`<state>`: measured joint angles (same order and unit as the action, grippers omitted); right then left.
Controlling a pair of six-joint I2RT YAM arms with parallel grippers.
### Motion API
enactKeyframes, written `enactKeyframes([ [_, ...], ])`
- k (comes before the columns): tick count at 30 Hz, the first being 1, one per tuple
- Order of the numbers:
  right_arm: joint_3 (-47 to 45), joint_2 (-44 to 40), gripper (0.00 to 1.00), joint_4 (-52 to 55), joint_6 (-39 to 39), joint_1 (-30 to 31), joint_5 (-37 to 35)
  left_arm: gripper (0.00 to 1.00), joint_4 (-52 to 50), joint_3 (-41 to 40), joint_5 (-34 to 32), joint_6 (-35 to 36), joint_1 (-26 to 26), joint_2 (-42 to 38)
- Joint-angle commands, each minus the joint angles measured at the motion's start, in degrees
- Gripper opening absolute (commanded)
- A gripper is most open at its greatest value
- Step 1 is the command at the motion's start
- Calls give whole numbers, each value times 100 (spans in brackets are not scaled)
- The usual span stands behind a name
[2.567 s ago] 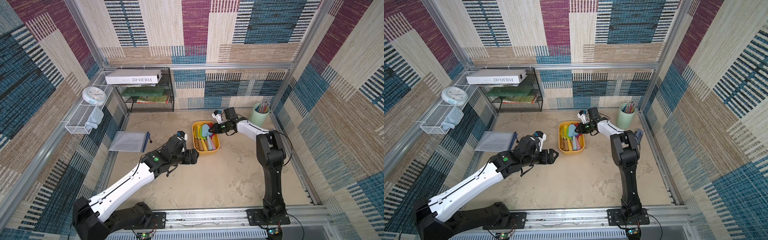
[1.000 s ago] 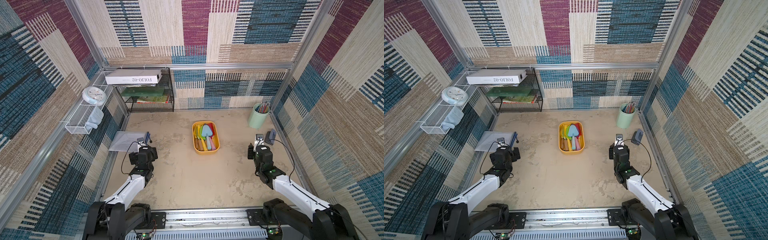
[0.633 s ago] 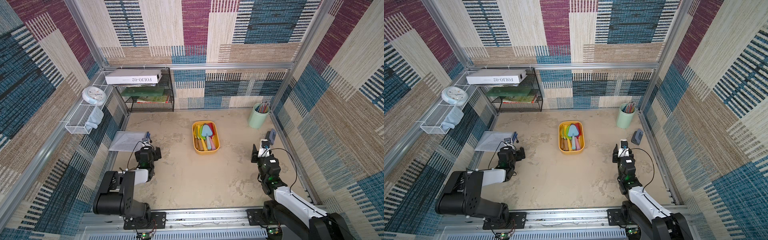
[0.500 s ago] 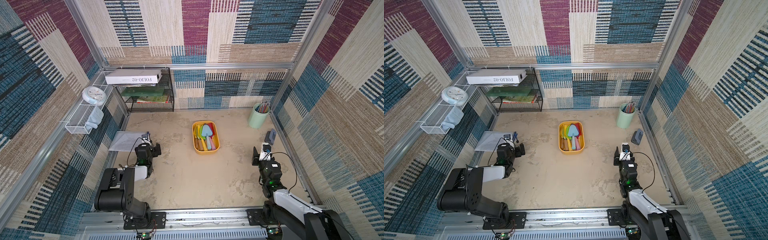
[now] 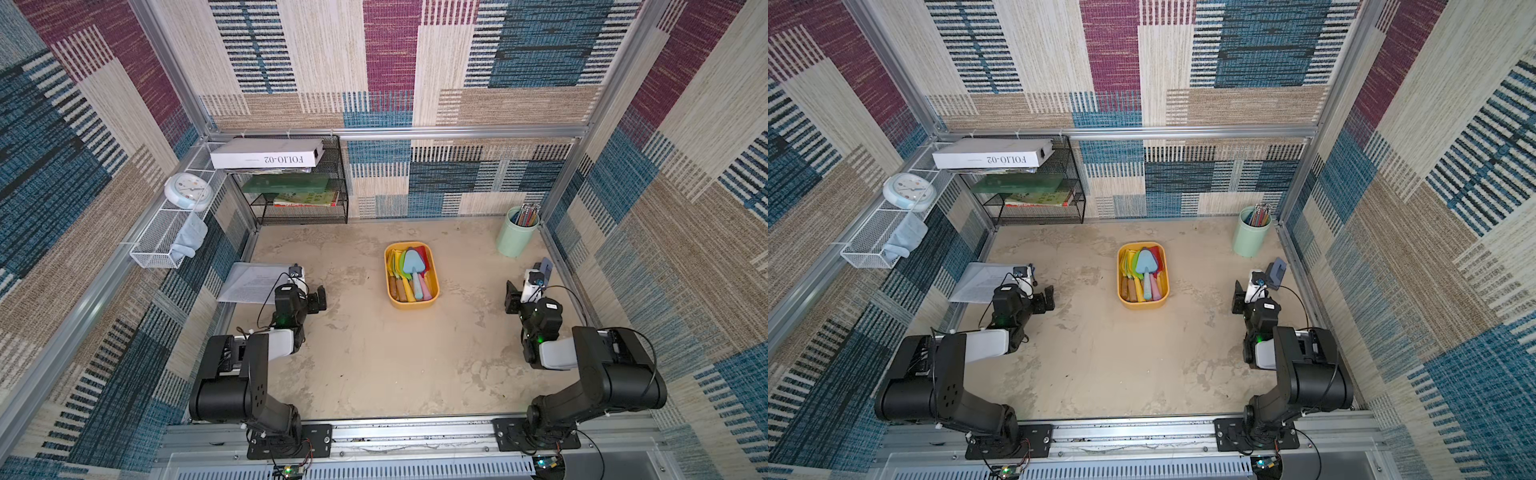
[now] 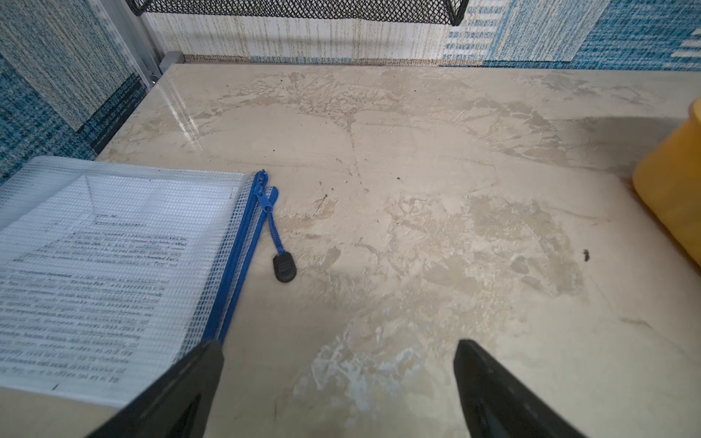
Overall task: Put the shovel into the storage box
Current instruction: Reset both arms
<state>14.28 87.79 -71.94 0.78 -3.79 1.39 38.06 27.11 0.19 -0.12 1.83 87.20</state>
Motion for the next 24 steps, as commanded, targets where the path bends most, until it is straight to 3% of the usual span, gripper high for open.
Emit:
enactKeyframes([
  [1, 145, -72, 76, 467, -114, 0, 297, 99, 48, 13, 78, 21, -6, -1],
  [2, 236, -150, 81, 830, -177, -1, 307, 99, 49, 13, 78, 21, -5, -2],
  [4, 68, -25, 89, 286, -42, -1, 267, 99, 50, 14, 86, 21, -6, -1],
  [6, 203, -144, 100, 776, -180, -1, 332, 99, 47, 18, 78, 24, -7, 0],
  [24, 180, -117, 100, 658, -160, 1, 344, 99, 32, 40, 78, 30, -7, 25],
])
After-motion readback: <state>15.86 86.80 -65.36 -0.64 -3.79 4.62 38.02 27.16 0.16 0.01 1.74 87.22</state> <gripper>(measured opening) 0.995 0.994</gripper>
